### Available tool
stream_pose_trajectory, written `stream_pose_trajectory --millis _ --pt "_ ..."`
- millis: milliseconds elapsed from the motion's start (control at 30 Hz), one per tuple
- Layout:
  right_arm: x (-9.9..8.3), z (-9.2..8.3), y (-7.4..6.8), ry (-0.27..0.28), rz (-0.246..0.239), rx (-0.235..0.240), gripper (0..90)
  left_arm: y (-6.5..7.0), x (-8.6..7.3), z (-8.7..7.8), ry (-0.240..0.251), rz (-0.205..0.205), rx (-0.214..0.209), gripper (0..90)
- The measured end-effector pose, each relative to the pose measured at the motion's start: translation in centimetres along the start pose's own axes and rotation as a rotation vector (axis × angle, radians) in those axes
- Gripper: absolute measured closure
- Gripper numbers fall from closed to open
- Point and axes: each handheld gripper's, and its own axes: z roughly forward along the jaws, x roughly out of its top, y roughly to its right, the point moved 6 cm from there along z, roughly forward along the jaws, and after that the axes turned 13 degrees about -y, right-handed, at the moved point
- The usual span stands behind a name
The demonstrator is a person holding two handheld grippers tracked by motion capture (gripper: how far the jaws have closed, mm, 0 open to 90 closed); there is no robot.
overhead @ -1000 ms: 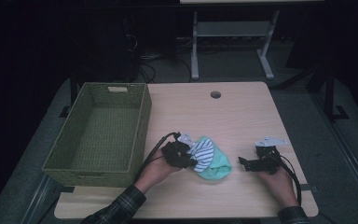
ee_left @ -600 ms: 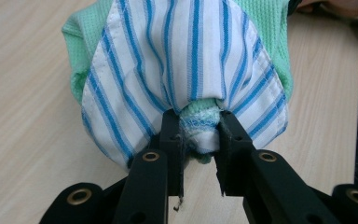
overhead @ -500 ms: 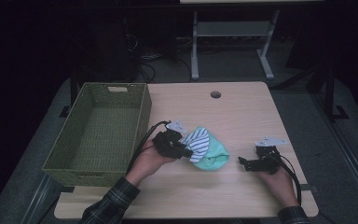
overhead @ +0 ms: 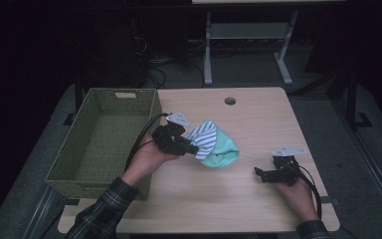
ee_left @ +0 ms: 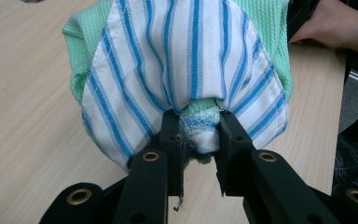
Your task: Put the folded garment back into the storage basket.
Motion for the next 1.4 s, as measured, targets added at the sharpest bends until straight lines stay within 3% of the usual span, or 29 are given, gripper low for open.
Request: stream_pose_trajectory --millis 233,467,833,1400 --pt "0.0 0.0 0.0 0.000 0.001 0.000 10.5 -1.4 -0.1 -2.9 0.001 -0.002 0.054 74.6" --pt "0.0 0.0 0.0 0.000 0.001 0.000 10.5 -3.1 -1.2 -5.7 0.015 -0.041 0.104 74.6" --pt "0.0 0.0 0.0 0.000 0.001 0.000 10.5 -5.7 -4.5 -9.5 0.046 -0.132 0.179 74.6" --pt "0.0 0.0 0.0 0.001 0.003 0.000 10.5 -8.7 -10.3 -12.4 0.052 -0.285 0.294 74.6"
